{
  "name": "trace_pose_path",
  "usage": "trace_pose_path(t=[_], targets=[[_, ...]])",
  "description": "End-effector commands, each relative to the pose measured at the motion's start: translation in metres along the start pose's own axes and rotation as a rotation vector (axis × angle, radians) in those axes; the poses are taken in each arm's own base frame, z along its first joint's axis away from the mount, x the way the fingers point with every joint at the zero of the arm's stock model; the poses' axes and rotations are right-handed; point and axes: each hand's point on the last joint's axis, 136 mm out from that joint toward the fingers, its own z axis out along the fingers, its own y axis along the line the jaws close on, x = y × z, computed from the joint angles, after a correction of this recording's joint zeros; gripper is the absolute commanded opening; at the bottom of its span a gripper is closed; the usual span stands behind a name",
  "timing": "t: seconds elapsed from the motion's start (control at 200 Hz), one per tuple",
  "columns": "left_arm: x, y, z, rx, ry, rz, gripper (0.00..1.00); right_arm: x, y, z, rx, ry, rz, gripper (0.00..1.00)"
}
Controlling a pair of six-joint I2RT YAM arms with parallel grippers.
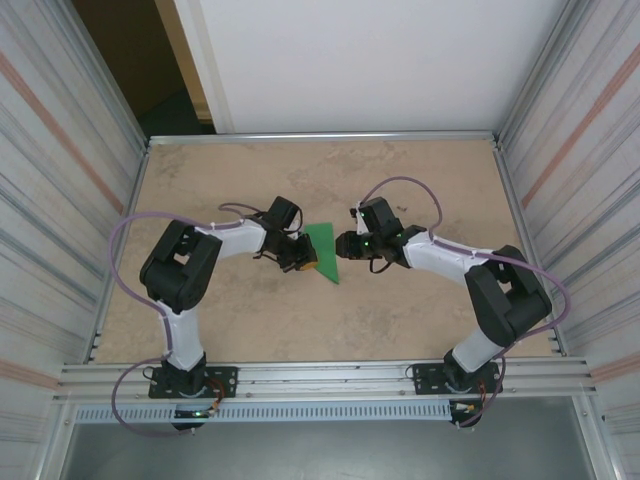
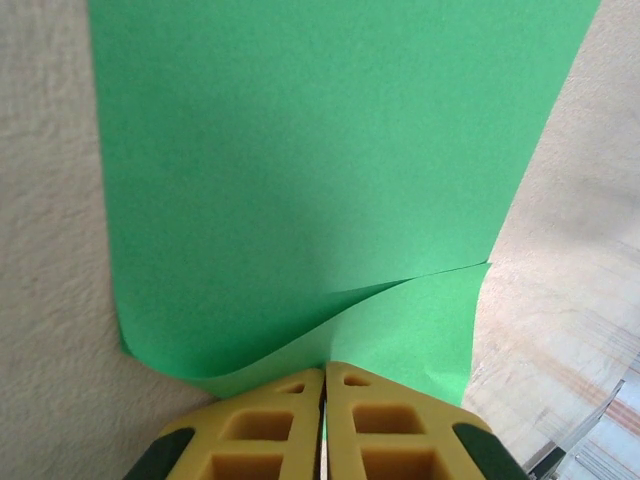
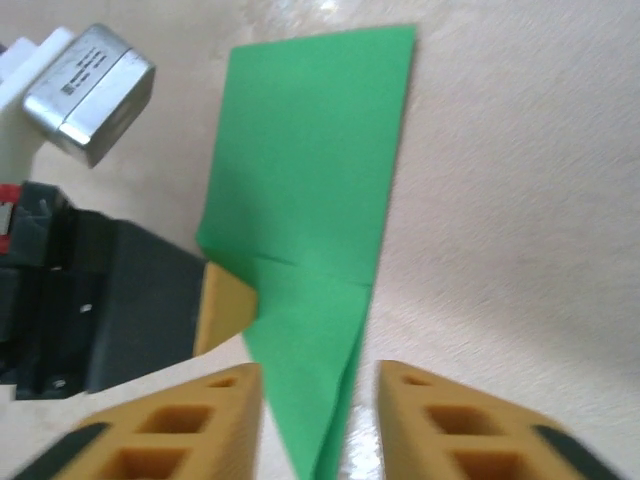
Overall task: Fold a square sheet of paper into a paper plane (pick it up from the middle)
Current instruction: Third fold the triangle at the center of the table.
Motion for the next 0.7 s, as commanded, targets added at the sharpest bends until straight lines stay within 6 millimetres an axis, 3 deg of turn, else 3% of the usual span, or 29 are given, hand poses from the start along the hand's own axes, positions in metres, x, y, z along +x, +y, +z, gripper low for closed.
trace_pose_path(t=[0.0,0.155,0.346,0.697], targets=[[0.019,0.066,0.021,-0.232,0.049,-0.091,0.10,0.026,0.019,0.006,-0.100,0.138,0.024,0.21],[0.020,0.069,0.022,-0.243,0.051,-0.099,0.11,0.043,0.034,0.027,-0.137,0.228,0.000,0.11],[0.021,0.071,0.022,-0.249,0.052,-0.095,0.11,0.042,0.039,0.046,-0.155,0.260,0.014,0.09],[0.022,0.076,0.024,-0.269,0.060,-0.090,0.10,0.061,0.021,0.062,-0.121,0.336,0.035,0.05]])
